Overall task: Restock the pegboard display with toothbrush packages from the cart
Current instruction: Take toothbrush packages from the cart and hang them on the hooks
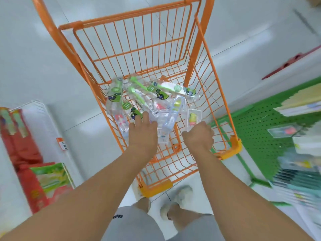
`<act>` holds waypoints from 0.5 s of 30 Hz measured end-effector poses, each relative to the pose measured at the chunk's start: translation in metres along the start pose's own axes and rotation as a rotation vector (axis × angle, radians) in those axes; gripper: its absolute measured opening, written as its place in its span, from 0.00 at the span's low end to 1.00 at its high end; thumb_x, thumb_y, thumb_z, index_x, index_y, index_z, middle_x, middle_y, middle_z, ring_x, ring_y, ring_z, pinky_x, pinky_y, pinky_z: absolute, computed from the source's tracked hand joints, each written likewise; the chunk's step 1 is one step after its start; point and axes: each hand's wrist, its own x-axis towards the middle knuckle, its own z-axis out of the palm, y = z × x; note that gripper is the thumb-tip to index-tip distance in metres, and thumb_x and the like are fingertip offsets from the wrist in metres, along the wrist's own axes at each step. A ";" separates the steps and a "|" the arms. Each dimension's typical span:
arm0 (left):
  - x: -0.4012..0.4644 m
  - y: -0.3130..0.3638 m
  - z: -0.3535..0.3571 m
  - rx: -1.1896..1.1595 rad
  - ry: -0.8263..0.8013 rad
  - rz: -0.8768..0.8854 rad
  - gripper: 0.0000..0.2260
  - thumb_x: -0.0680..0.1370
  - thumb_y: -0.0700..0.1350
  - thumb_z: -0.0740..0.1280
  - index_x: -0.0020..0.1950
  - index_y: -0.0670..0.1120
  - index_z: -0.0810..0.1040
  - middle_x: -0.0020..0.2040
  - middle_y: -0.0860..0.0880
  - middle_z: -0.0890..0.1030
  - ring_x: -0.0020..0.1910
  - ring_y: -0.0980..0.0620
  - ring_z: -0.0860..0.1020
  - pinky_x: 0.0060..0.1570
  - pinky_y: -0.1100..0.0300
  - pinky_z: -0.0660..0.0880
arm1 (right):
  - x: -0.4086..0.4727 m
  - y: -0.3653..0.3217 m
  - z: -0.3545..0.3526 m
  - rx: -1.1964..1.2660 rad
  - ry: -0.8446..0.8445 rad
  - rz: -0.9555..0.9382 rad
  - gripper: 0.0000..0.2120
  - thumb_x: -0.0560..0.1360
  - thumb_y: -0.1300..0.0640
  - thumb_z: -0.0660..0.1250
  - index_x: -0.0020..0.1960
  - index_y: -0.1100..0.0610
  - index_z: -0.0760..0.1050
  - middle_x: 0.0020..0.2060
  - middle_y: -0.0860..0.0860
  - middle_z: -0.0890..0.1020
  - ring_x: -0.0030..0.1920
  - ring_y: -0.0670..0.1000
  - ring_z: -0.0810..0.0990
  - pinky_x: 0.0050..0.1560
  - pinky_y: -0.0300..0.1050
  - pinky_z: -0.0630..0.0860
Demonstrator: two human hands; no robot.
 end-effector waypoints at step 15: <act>0.007 0.015 0.011 0.143 0.154 0.103 0.18 0.75 0.45 0.69 0.65 0.48 0.75 0.69 0.42 0.62 0.66 0.39 0.64 0.64 0.47 0.64 | -0.039 0.038 -0.057 1.148 -0.421 0.192 0.25 0.65 0.46 0.78 0.58 0.57 0.81 0.50 0.54 0.86 0.50 0.57 0.85 0.44 0.48 0.78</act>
